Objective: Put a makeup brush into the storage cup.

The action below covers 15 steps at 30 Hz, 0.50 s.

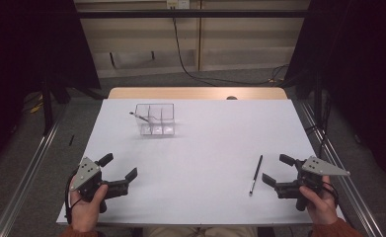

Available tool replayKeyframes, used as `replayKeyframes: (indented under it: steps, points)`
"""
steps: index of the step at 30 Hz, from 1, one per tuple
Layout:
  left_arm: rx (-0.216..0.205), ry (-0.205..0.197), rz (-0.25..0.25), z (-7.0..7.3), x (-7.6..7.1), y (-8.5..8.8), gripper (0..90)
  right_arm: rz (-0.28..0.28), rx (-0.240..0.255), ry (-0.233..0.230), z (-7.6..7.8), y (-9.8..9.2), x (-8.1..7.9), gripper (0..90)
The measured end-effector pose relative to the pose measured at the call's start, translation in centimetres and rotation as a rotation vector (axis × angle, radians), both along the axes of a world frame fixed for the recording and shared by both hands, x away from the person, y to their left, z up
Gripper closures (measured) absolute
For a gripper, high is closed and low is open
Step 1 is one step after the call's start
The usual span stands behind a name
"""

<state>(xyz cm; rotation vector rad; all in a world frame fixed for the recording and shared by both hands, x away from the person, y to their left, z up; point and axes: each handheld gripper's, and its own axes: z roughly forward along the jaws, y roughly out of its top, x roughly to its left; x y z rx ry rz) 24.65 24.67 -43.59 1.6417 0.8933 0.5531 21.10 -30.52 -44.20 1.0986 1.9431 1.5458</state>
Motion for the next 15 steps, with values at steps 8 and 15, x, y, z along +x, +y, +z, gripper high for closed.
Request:
replayKeyframes:
  steps: [8,15]
  points:
    - [0.001,0.001,0.0,-0.19,0.03,0.07,1.9,-0.005,0.004,-0.001,0.03,0.0,0.14,0.3]
    - [0.003,-0.001,0.008,-0.19,-0.06,0.32,1.9,-0.009,0.006,-0.004,0.08,0.01,0.11,0.3]
